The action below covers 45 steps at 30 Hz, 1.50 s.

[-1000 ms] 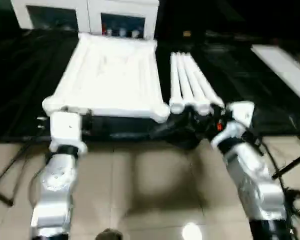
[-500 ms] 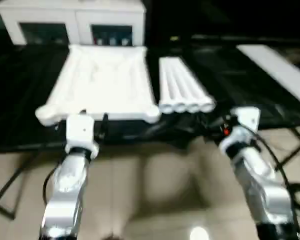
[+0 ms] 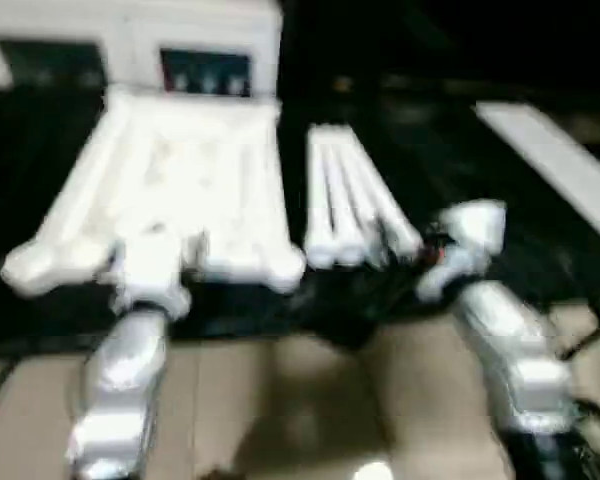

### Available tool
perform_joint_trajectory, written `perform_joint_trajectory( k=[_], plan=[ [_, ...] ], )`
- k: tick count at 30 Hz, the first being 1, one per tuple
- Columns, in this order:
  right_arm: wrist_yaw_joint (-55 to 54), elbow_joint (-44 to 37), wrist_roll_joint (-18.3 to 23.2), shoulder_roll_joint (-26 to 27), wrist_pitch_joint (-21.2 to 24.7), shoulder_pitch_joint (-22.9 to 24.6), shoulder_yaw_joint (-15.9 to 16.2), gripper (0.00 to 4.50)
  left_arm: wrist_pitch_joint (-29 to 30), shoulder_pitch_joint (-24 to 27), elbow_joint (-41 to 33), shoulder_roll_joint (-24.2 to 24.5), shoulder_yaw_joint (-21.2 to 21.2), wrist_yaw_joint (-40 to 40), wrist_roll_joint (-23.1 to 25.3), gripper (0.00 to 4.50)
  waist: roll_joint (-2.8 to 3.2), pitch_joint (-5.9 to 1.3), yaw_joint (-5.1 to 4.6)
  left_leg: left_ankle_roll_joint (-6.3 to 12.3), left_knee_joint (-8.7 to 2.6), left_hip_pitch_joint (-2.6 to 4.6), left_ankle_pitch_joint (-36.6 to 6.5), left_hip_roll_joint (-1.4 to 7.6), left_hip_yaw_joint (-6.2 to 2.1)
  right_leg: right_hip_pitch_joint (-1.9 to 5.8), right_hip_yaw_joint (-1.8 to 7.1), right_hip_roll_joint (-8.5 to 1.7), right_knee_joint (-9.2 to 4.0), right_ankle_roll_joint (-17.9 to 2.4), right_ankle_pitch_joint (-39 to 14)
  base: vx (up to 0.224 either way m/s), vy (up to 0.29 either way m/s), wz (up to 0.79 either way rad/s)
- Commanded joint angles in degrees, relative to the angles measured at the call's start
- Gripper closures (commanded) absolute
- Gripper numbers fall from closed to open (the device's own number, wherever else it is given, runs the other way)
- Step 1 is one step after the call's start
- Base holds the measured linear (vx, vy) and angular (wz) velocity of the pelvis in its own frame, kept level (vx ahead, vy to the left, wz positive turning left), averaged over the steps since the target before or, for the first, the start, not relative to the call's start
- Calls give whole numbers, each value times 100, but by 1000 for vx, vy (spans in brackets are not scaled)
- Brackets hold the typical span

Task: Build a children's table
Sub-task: Move to table

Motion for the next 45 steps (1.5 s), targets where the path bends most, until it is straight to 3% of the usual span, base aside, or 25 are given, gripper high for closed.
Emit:
perform_joint_trajectory(
  k=[1,4,7,9,11,15,17,18,19,21,22,23,24,26,28,29,30,31,34,35,37,39,41,43,45],
  plan=[
    [235,-70,-46,-225,55,63,13,10,-3,-75,-92,-85,-150,31,44,135,246,-396,-176,2331,-829,910,-459,699,-1156,-813,482,39,128,14,-843,212,-72,62],
    [398,-210,155,-172,169,196,51,10,-28,-64,-133,-6,-179,-77,65,135,112,-355,-91,1623,-931,893,523,666,-761,-996,719,-55,85,480,148,162,-75,41],
    [323,-181,154,-122,200,239,18,10,-9,-48,-123,112,-105,-123,34,135,-217,-185,50,1529,-1325,660,-1390,523,-234,-713,990,-300,-642,-65,738,158,-178,7],
    [316,-191,159,-86,189,263,-1,10,-18,-79,-90,161,-65,-140,11,135,-527,-240,345,862,156,635,-1320,-291,604,-174,1780,-843,-1805,-1372,-2876,151,-275,29],
    [264,-229,109,-70,140,353,-8,10,-31,-160,-4,236,-68,-201,3,135,-411,-236,434,315,441,162,-586,-170,492,277,1891,-860,-1611,-1793,-2909,164,-213,12],
    [126,-289,66,-32,94,471,-52,10,-22,-273,111,282,-107,-289,-28,135,31,-152,541,43,-183,182,-133,113,393,321,1690,-474,-1704,-1383,-1404,153,-135,22],
    [66,-373,73,8,90,564,-110,10,-2,-331,173,236,-116,-350,-128,135,447,-273,288,268,-1013,811,11,1149,-353,-290,972,-122,-891,-132,-773,177,-9,14],
    [45,-422,85,24,80,607,-139,10,36,-352,192,212,-115,-381,-184,135,334,-451,237,1038,-914,1465,-17,1413,-589,-1050,817,-259,-94,327,-485,198,0,14],
    [31,-455,95,34,75,635,-157,10,65,-364,203,198,-114,-400,-217,135,306,-498,213,1440,-730,1451,831,1177,-454,-1226,795,-317,-18,477,11,199,-6,10],
    [-12,-513,91,42,69,682,-189,10,38,-388,246,235,-192,-487,-195,135,195,-485,179,2086,-295,962,4711,-13,387,-1428,769,-396,-536,754,2662,123,14,2],
    [-25,-539,86,43,73,707,-203,10,28,-400,283,269,-243,-511,-140,135,-216,-657,140,1684,178,438,3038,-616,692,-790,1268,-877,-980,999,4042,-60,65,-2],
    [-29,-556,79,44,76,722,-208,10,14,-412,308,286,-262,-522,-122,135,-279,-744,449,712,748,-138,318,-230,337,-265,2192,-2144,-1123,-160,7026,-93,138,33],
    [-38,-577,69,44,82,741,-212,10,12,-426,333,281,-259,-530,-143,135,-323,-675,430,396,856,-210,-179,-54,214,-400,2270,-2250,-1171,-722,8311,-93,138,33],
    [-73,-599,56,38,89,763,-223,10,-15,-469,388,289,-267,-525,-158,135,-153,-563,301,-143,691,-82,-602,55,13,-508,1859,-2059,-1389,-1556,6741,-79,229,1],
    [-153,-610,8,50,86,785,-247,10,-27,-497,431,302,-269,-513,-151,135,213,-401,129,-242,-147,230,-670,161,-56,-601,1234,-1337,-1818,-1157,469,-115,278,-28],
    [-183,-613,-5,68,86,793,-267,10,-30,-506,450,302,-265,-506,-139,135,295,-360,-12,163,-627,94,-961,117,8,-549,986,-793,-1528,-771,-634,-106,290,-20],
    [-190,-610,-5,76,86,792,-279,10,-32,-511,462,301,-263,-502,-132,135,455,-382,-336,1236,-964,387,-1310,37,-48,-877,500,-125,-723,-103,-1092,-106,290,-20],
    [-190,-610,-5,76,86,792,-279,10,-32,-511,462,301,-263,-502,-132,135,461,-346,-342,2218,-932,562,-234,126,-161,-1087,419,-155,-219,-73,-399,-60,214,-3],
    [-186,-600,-12,55,105,737,-301,10,-53,-534,501,282,-233,-495,-155,135,206,-396,-229,2888,-674,644,1504,268,-62,-1073,644,-521,-559,137,402,-42,124,-7],
    [-186,-599,-12,54,105,734,-301,10,-54,-535,502,282,-232,-495,-156,135,-179,-534,84,766,625,-191,-714,68,135,-287,2069,-2143,-1539,132,-284,-74,136,-4],
    [-185,-587,-14,39,106,710,-308,10,-63,-545,521,287,-237,-482,-161,135,-204,-423,71,-443,632,-237,-779,-84,100,-320,1605,-1568,-1501,-84,-803,-81,160,-6],
    [-176,-574,-6,26,106,676,-319,10,-76,-538,522,292,-236,-468,-165,135,-86,-378,158,-388,332,51,-459,-13,154,-415,1475,-1379,-1704,-823,-1351,-89,189,-11],
    [-153,-553,1,6,110,630,-332,10,-85,-509,504,281,-227,-416,-167,135,113,-352,148,249,-353,221,-275,180,184,-512,1189,-1020,-1727,-973,-2021,-97,274,9],
    [-110,-517,-8,-16,112,570,-337,10,-91,-472,481,241,-212,-318,-154,135,362,-345,-159,1440,-1016,510,-1303,388,135,-903,676,-125,-854,-502,-1225,-96,295,13],
    [-65,-453,-21,-49,104,507,-336,10,-86,-428,451,235,-284,-199,20,135,403,-304,-36,2051,-1078,513,-670,687,44,-1005,423,-218,-222,-288,141,-84,270,5]
  ],
)
